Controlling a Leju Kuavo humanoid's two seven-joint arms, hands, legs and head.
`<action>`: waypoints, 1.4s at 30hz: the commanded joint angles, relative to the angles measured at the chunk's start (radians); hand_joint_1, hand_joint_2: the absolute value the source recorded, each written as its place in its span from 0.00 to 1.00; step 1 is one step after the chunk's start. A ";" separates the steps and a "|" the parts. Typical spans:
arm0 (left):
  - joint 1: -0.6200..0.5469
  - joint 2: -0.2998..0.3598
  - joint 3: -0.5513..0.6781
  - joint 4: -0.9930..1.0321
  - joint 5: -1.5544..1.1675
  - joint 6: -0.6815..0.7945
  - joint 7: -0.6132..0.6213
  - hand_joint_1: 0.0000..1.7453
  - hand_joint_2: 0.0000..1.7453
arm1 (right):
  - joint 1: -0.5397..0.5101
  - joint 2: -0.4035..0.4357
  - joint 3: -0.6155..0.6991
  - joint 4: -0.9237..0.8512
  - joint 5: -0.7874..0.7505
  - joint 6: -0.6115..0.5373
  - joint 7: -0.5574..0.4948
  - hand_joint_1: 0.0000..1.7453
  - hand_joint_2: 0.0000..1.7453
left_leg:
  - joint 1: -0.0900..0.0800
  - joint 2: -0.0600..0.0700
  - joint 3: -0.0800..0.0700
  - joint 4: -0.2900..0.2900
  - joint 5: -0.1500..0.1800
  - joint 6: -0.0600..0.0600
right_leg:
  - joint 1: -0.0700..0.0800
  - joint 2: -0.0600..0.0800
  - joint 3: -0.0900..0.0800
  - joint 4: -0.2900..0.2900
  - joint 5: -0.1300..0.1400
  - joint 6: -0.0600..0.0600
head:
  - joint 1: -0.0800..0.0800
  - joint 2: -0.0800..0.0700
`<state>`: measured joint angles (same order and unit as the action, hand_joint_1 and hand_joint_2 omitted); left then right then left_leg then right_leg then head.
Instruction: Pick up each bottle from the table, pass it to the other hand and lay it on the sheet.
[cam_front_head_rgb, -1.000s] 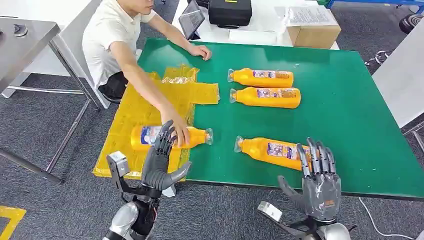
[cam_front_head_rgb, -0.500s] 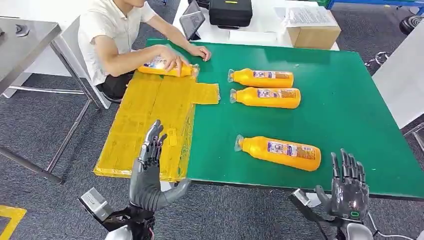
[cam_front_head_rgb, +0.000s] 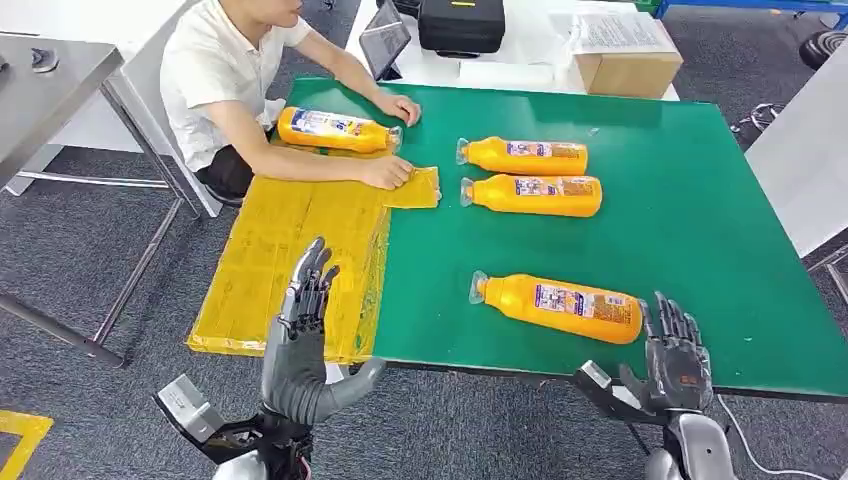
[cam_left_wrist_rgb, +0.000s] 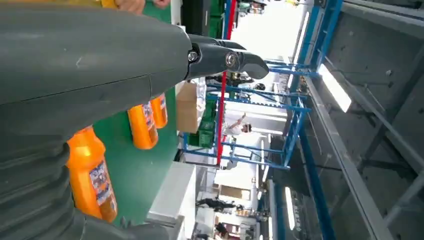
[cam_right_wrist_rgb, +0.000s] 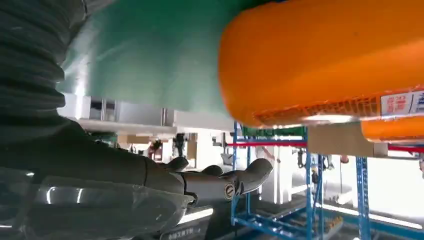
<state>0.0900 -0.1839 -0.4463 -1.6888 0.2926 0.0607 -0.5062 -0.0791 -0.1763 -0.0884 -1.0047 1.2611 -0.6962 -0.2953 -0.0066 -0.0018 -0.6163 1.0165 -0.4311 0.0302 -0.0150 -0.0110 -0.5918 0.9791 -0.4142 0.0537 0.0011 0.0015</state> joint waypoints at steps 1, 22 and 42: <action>-0.067 0.005 -0.031 0.089 0.049 -0.012 0.017 0.00 1.00 | -0.255 0.001 0.189 0.392 0.024 0.013 0.021 0.00 1.00 | 0.001 0.004 0.004 -0.001 0.000 -0.001 | 0.001 0.005 0.003 -0.002 0.001 -0.001 | 0.000 0.000; -0.095 -0.002 -0.032 0.109 0.070 -0.010 0.027 0.00 1.00 | -0.363 -0.005 0.327 0.532 -0.052 0.297 0.123 0.00 1.00 | 0.001 0.003 0.006 -0.001 0.000 -0.001 | 0.001 0.002 0.005 -0.001 0.001 -0.001 | 0.000 0.000; -0.104 0.001 -0.034 0.130 0.069 -0.025 0.031 0.00 1.00 | -0.238 0.033 0.187 0.442 -0.411 0.429 -0.119 1.00 1.00 | 0.003 0.000 0.029 -0.004 -0.004 -0.001 | 0.003 0.000 0.019 -0.009 -0.004 -0.001 | 0.000 0.000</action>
<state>0.0226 -0.1980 -0.4684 -1.6358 0.3586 0.0454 -0.4730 -0.4609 -0.2052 0.1980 -0.5608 1.0550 -0.3212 -0.2222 -0.0061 0.0060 -0.5881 1.0163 -0.4368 0.0313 -0.0145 -0.0037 -0.5766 0.9743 -0.4176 0.0553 0.0011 0.0015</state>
